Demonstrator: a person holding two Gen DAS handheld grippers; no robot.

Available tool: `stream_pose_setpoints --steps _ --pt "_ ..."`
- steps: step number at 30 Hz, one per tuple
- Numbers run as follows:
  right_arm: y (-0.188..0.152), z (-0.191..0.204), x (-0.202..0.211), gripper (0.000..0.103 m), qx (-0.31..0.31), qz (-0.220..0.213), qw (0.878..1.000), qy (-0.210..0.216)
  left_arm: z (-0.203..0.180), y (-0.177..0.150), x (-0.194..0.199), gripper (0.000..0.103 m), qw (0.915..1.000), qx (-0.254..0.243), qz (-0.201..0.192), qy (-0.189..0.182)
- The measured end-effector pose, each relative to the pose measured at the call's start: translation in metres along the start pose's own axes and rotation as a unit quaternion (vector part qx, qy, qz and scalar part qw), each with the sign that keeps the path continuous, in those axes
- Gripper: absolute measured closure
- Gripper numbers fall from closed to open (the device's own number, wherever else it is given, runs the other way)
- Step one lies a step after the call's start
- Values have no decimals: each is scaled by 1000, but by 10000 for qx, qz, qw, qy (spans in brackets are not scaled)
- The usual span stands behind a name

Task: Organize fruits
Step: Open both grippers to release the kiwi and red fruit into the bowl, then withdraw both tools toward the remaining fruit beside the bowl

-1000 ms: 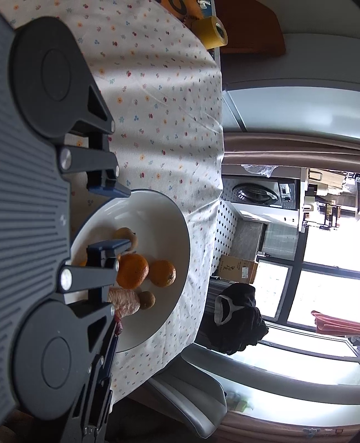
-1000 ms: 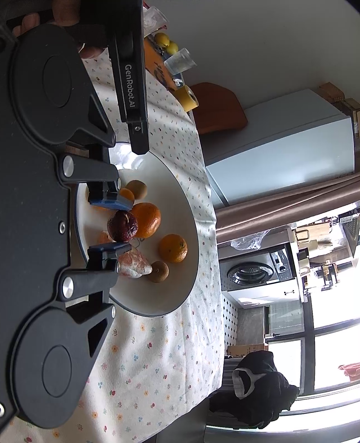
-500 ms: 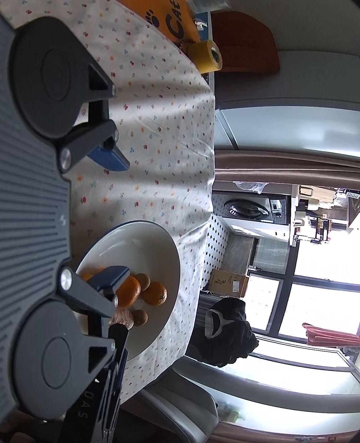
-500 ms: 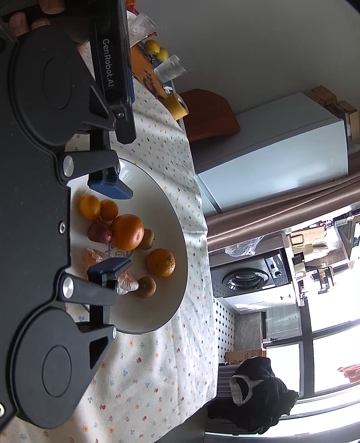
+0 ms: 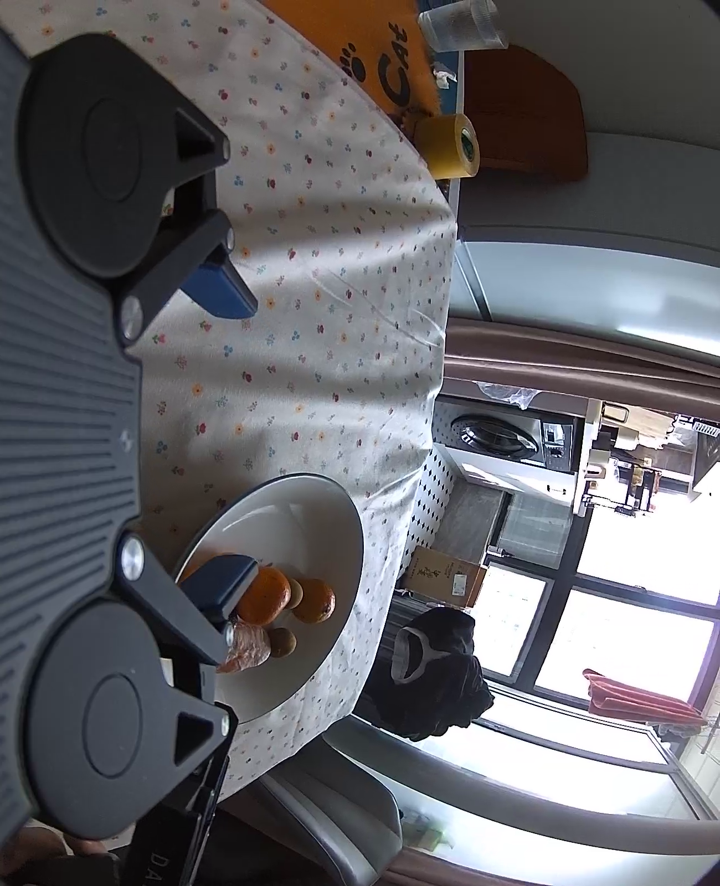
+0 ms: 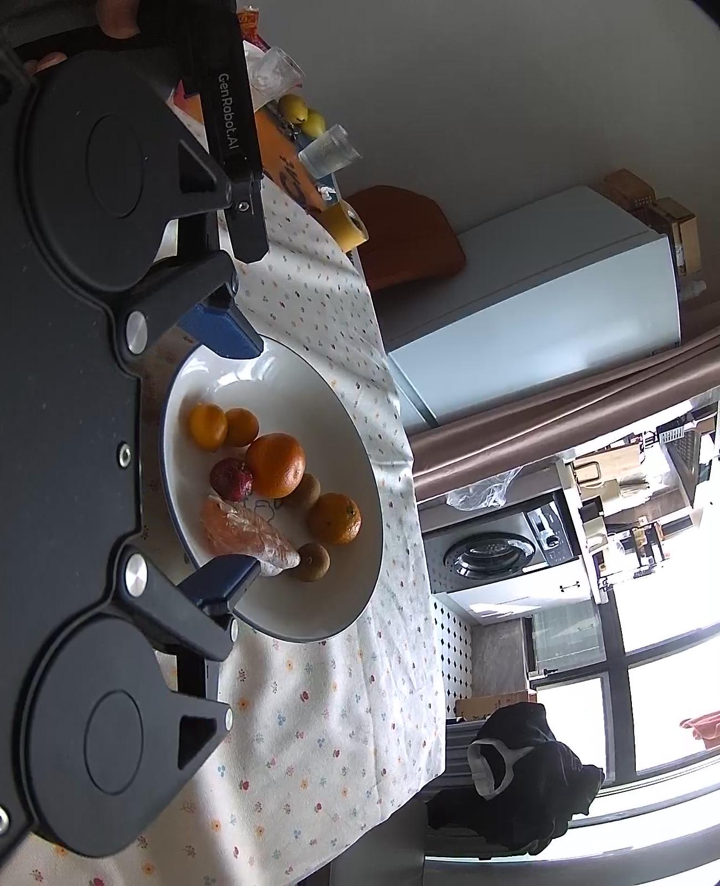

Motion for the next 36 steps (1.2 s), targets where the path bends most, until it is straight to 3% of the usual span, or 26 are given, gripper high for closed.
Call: stream_pose_setpoints --steps 11,21,36 --pt "-8 9 18 0 107 -111 9999 40 5 -6 23 7 9999 74 -72 -18" --pt "-18 14 32 0 146 -88 9999 -4 10 -12 45 1 9996 172 -207 -46" --pt "-27 15 45 0 120 -112 9998 67 10 -23 60 1 9993 200 -255 -168"
Point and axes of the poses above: each gripper's, at about its wrist camera, not at the fingertips, and x roughly against the way its jaws point, z to its left, y to its top, the point moved 9 cm from there along -x, roughly the way its jaws point, and after that the axes turned 1 degree about x, right-handed, at the moved point
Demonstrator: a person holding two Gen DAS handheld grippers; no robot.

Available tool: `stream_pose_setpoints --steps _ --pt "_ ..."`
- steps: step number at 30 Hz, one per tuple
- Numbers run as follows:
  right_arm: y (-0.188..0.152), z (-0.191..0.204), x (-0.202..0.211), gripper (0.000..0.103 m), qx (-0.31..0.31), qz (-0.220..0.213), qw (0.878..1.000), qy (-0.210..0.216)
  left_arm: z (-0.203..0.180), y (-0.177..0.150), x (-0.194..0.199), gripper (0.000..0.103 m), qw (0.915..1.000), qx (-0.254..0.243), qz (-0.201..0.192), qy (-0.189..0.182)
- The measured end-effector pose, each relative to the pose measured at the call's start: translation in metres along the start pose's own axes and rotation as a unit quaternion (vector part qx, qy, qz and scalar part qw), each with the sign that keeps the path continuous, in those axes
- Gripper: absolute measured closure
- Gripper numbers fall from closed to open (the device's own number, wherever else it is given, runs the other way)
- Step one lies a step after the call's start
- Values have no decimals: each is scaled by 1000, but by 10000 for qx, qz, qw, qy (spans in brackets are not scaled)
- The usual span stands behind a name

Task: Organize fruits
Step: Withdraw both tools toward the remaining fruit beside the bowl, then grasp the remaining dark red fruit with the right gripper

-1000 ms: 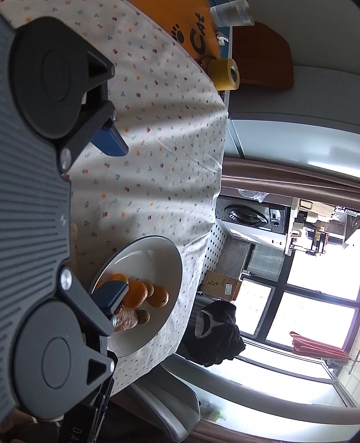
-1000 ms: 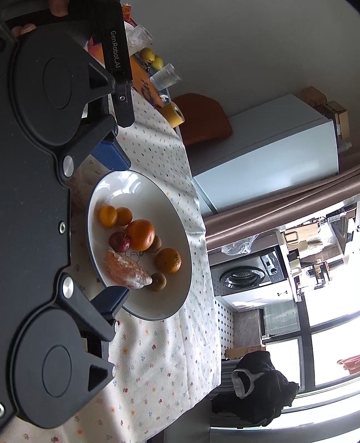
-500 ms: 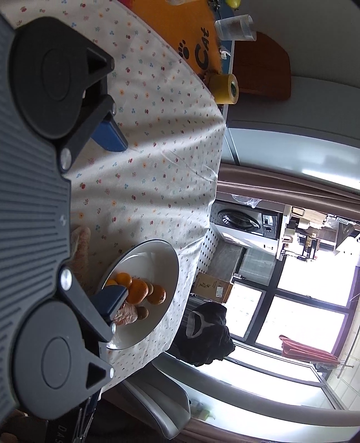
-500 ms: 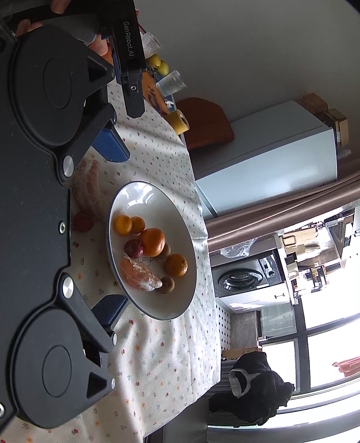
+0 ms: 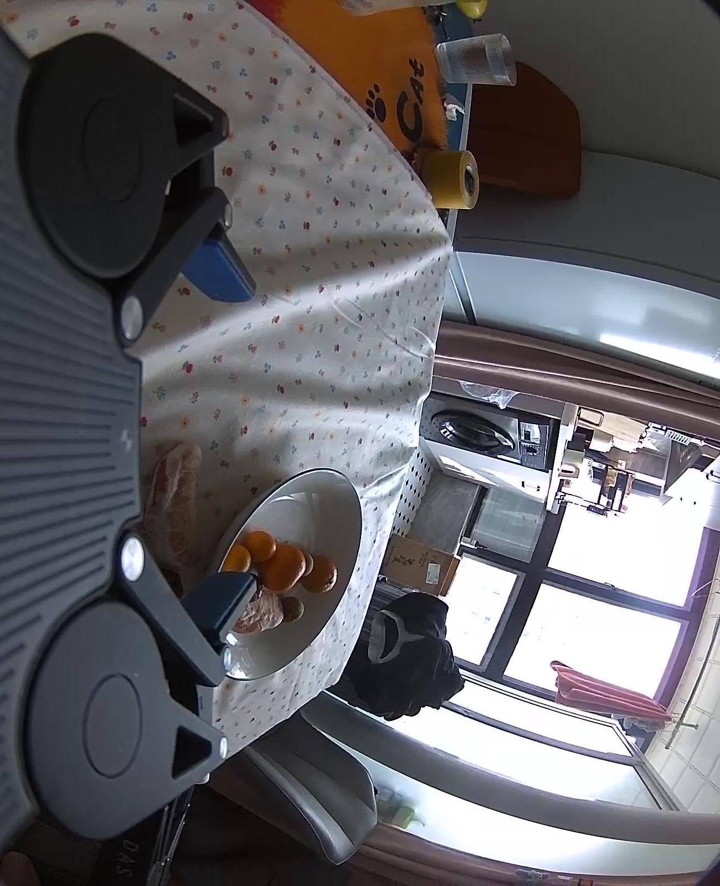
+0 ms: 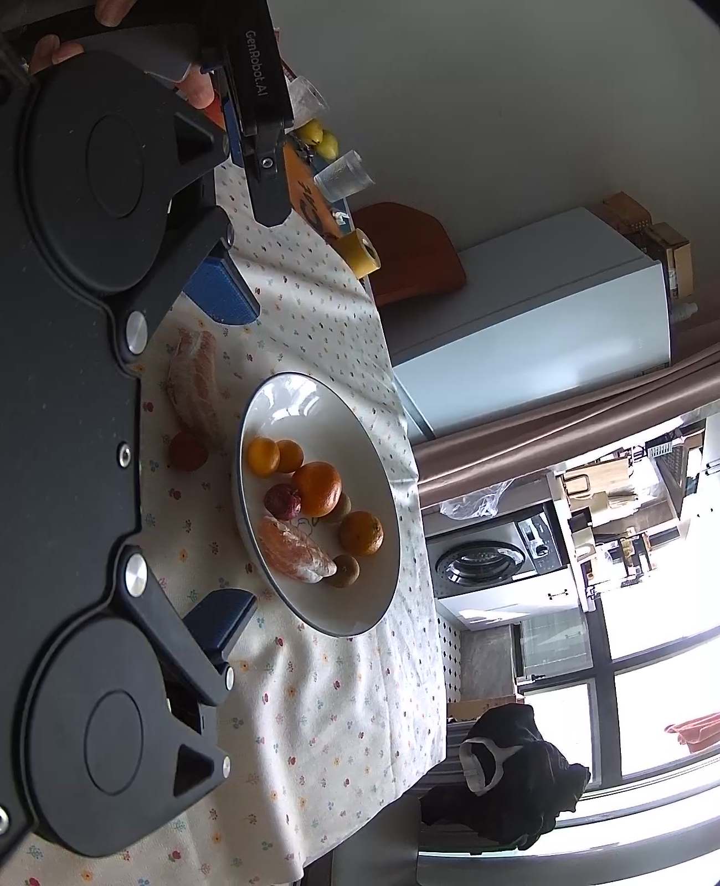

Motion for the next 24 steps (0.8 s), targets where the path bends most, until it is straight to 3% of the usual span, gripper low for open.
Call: stream_pose_setpoints --steps 18,20,24 --pt "-24 -1 -12 0 44 266 9996 55 7 -31 -16 1 9992 5 371 151" --pt "-26 -1 -14 2 75 295 9995 51 7 -33 -17 1 9993 -23 338 172" --pt "-30 0 -20 18 130 381 9992 62 5 -38 -24 2 9989 -116 433 168"
Point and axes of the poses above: each gripper's, at about its wrist camera, not at the fingertips, and x roughly against the way its jaws point, z to its left, y to its top, the point moved 9 cm from there along -x, roughly the way its jaws point, and after that the axes turned 1 degree about x, right-handed, at the moved point
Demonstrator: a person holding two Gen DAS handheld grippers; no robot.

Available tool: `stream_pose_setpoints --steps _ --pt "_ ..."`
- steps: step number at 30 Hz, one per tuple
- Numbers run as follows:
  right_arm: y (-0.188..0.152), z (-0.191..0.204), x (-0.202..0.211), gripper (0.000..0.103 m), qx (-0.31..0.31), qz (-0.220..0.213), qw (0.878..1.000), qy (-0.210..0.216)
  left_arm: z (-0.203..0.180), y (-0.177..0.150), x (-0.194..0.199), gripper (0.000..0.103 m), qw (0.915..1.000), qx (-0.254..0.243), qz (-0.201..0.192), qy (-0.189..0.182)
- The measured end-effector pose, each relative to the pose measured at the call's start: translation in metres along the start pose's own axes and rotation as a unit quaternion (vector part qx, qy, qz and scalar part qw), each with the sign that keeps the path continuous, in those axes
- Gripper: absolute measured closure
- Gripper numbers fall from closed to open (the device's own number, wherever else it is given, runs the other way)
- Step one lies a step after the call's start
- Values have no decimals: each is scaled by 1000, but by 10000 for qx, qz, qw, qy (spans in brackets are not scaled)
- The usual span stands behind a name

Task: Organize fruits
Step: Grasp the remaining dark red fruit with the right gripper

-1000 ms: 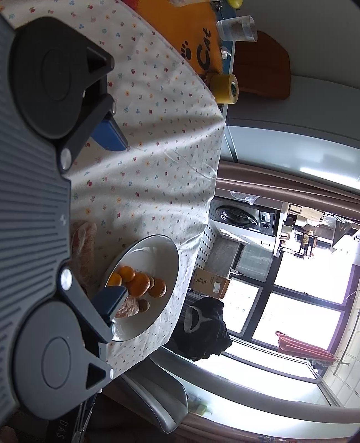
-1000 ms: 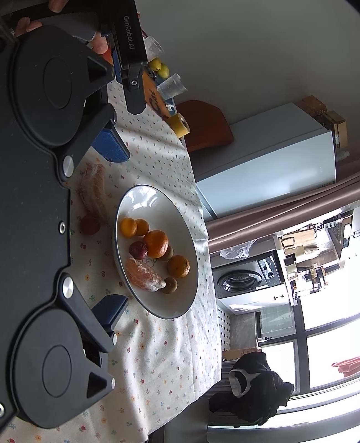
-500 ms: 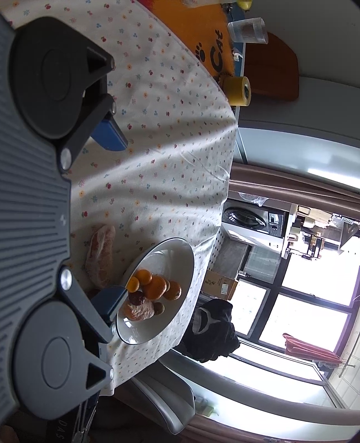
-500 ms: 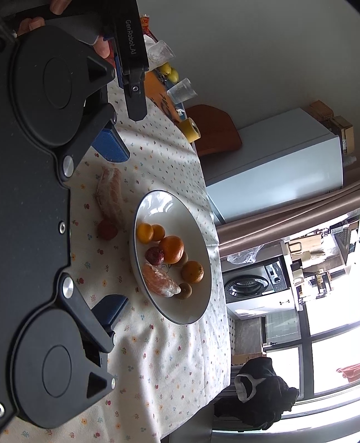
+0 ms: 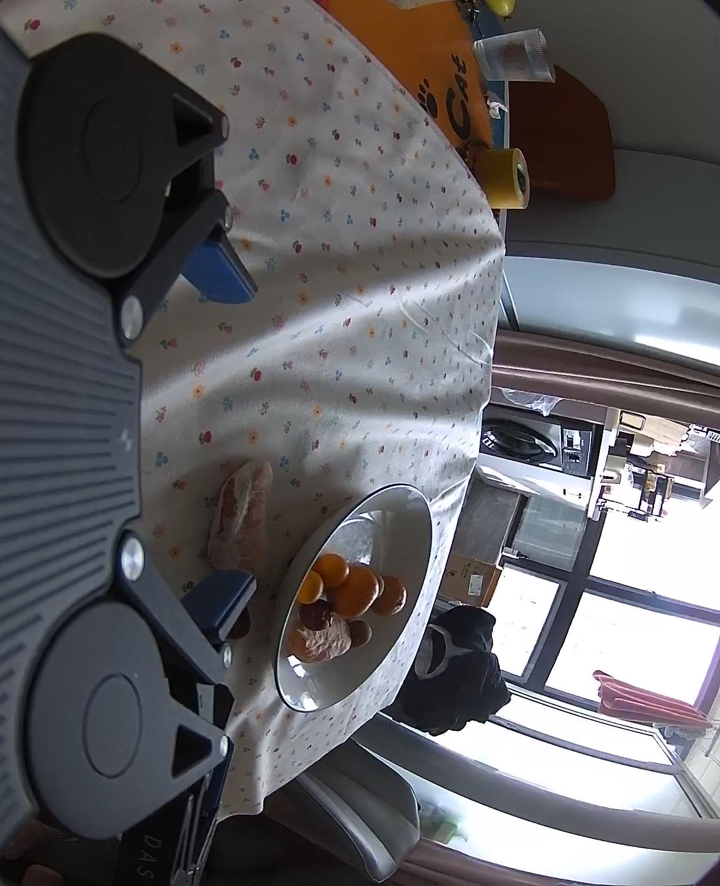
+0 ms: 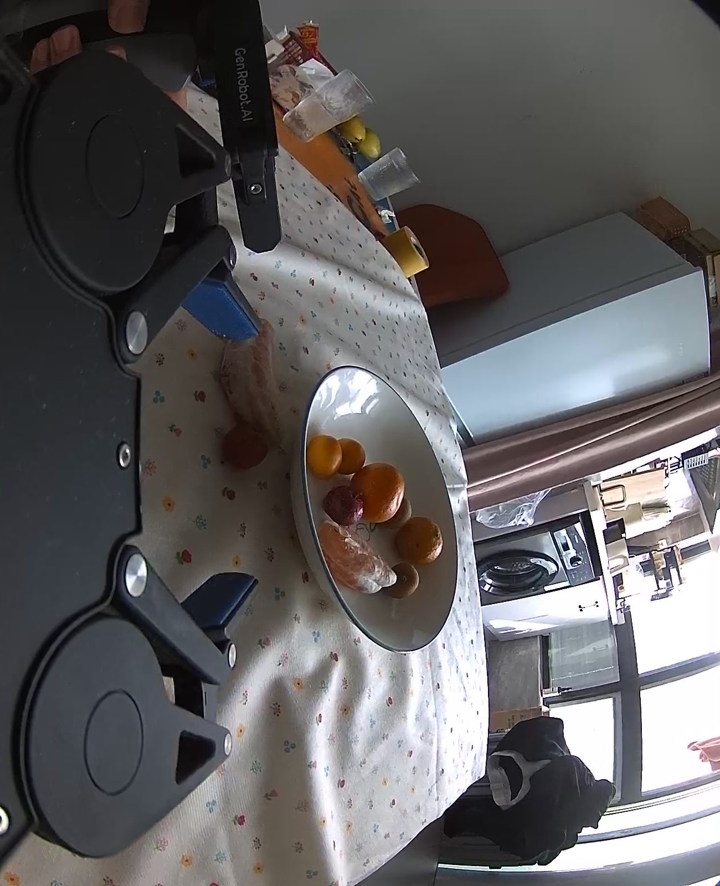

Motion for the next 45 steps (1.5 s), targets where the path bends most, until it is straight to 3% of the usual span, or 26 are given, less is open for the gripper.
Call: stream_pose_setpoints --steps 12,26,30,35,45 --pt "-4 4 -26 48 71 255 9996 68 2 -6 -16 3 9999 -55 83 91" --pt "-3 3 -51 65 90 437 9990 57 -1 -4 -28 8 9996 -163 156 149" --pt "-6 6 -55 81 201 527 9983 120 -4 -2 -31 8 9996 -187 176 154" --pt "-6 2 -49 81 110 542 9982 226 -11 -1 -34 8 9994 -253 192 158" --pt "-3 -20 -34 81 -52 367 9993 52 -34 -7 -46 8 9988 -359 331 93"
Point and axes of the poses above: each gripper's, at about its wrist camera, not at the fingertips, and x roughly against the way its jaws point, z to its left, y to its top, the point moved 9 cm from there along -x, roughly the way its jaws point, and after that the axes turned 1 degree about x, right-handed, at the moved point
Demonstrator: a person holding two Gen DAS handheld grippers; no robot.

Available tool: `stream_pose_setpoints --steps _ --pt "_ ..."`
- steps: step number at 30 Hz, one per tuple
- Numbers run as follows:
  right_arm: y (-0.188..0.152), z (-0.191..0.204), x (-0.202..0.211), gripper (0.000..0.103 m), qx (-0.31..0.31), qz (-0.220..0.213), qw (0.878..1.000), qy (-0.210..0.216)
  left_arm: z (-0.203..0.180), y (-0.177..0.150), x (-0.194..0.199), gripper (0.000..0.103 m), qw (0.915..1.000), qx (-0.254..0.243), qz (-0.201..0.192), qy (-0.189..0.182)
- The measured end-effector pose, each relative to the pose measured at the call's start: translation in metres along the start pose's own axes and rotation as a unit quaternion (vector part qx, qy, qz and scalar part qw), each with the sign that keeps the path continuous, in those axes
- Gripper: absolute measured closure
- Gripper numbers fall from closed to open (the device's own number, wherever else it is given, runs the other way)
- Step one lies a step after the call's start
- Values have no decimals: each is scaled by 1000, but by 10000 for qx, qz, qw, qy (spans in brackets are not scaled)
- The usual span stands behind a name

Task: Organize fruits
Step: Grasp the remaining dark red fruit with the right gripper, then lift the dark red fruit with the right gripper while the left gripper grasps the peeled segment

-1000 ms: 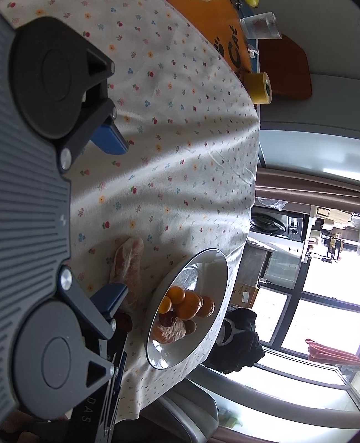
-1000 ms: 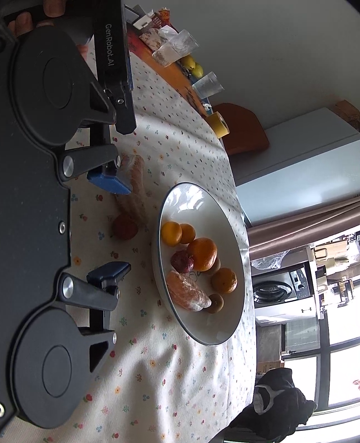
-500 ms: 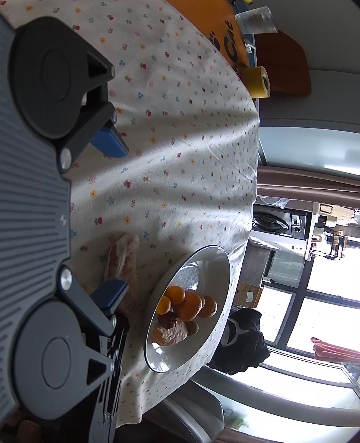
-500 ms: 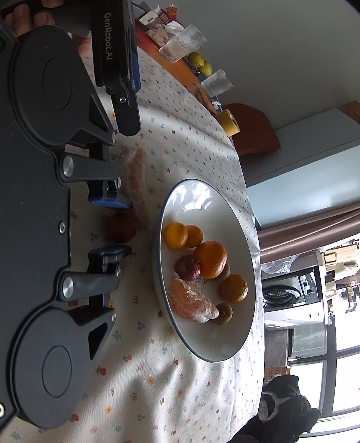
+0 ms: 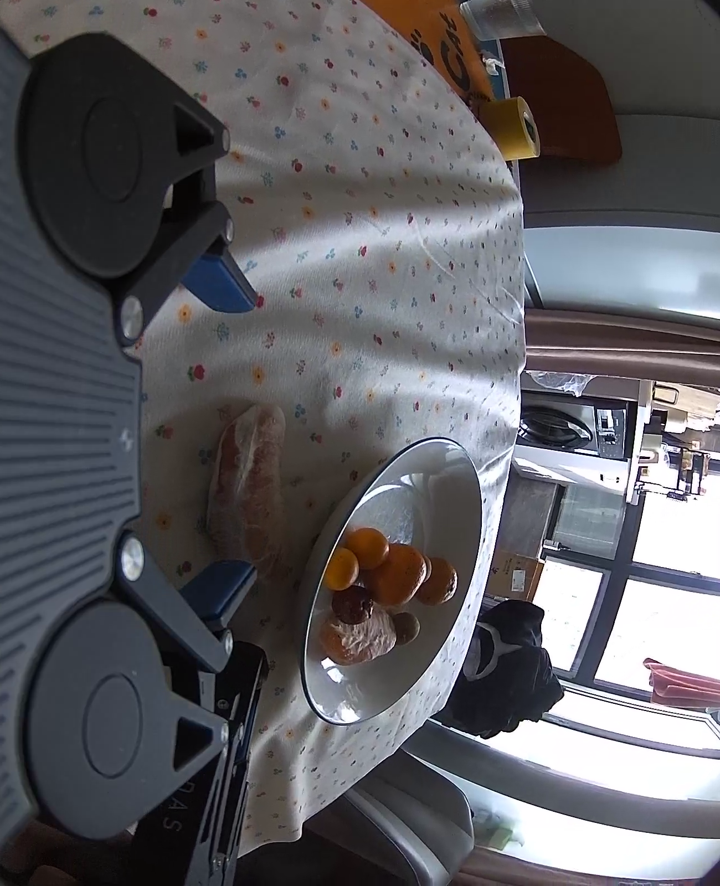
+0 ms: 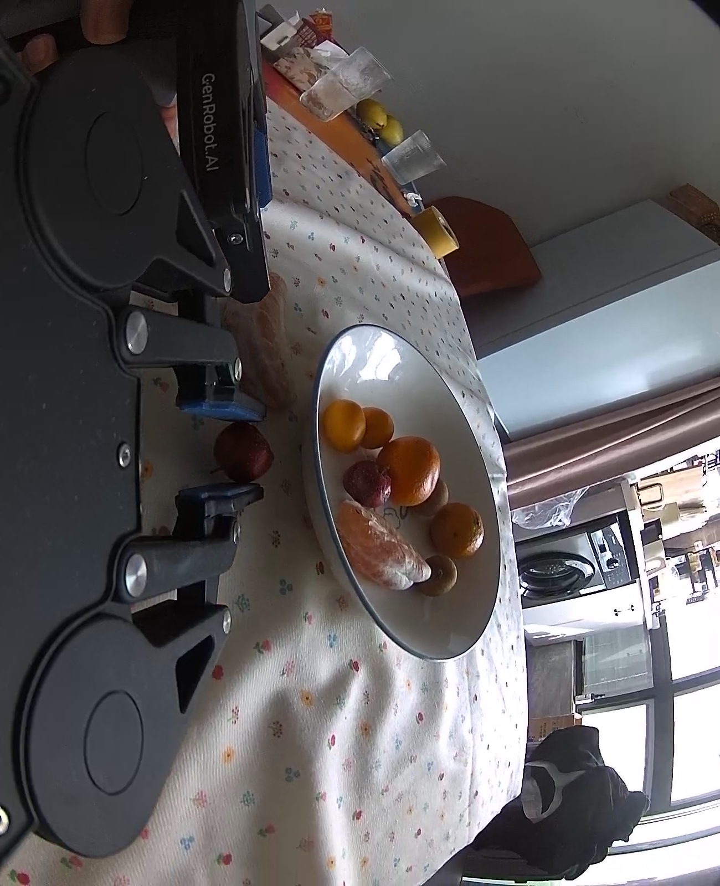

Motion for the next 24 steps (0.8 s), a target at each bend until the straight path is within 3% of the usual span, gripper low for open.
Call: stream_pose_setpoints --steps 14,24 --pt "1 -23 15 81 -162 -159 9997 -54 -16 -3 -16 7 9997 103 187 108" --pt "2 -27 18 81 -234 -218 9995 -48 -25 -2 -28 7 9989 71 243 397"
Point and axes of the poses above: each gripper's, at about its wrist camera, not at the fingertips, and x roughly against the way its jaws point, z to its left, y to its top, the point moved 9 cm from there along -x, roughly the way its jaws point, and after that the axes turned 1 degree about x, right-handed, at the moved point
